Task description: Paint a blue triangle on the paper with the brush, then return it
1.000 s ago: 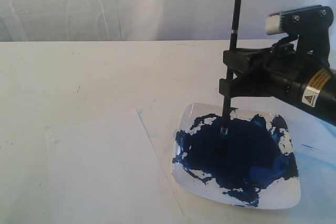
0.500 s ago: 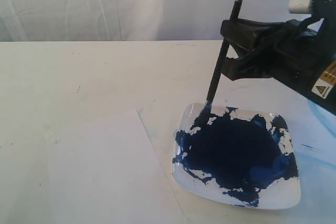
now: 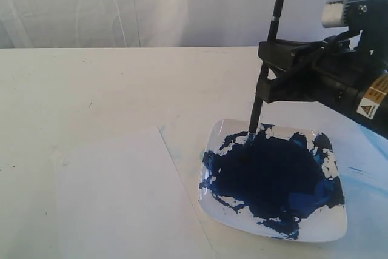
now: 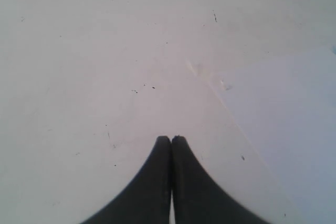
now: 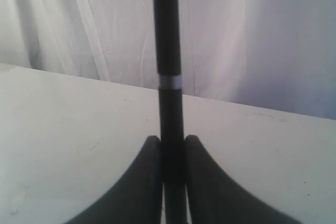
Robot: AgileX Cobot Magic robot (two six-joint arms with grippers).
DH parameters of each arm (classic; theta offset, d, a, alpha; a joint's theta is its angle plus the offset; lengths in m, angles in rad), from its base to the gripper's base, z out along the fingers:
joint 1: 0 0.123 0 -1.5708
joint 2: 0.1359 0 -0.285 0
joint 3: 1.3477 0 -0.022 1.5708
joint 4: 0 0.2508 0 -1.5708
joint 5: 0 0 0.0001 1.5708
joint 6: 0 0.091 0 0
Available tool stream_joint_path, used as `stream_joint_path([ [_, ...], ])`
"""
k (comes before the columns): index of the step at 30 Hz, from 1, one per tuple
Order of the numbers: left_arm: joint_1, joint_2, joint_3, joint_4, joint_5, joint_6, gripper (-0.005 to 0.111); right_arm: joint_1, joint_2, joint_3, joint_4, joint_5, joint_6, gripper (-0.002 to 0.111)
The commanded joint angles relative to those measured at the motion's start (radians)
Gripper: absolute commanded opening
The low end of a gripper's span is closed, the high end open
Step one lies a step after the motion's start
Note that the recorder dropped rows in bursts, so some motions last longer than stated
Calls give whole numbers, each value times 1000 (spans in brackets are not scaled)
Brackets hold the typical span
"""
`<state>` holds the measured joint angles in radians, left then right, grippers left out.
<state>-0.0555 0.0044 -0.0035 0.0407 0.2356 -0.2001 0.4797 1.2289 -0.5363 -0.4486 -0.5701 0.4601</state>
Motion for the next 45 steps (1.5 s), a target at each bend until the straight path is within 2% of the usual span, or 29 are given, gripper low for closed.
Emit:
stream_joint_path([
  [1, -5, -4, 4, -2, -4, -2, 0, -2, -1, 2, 5, 56, -24, 0],
  [13, -5, -4, 4, -2, -4, -2, 0, -2, 33, 2, 5, 112, -60, 0],
  [23, -5, -4, 4, -2, -4, -2, 0, -2, 78, 2, 5, 25, -64, 0],
  [29, -5, -4, 4, -2, -4, -2, 0, -2, 7, 2, 5, 1, -64, 0],
  [40, -5, -4, 4, -2, -4, -2, 0, -2, -88, 2, 5, 220, -64, 0],
  [45, -5, -4, 4, -2, -4, -2, 0, -2, -88, 2, 5, 213, -64, 0],
])
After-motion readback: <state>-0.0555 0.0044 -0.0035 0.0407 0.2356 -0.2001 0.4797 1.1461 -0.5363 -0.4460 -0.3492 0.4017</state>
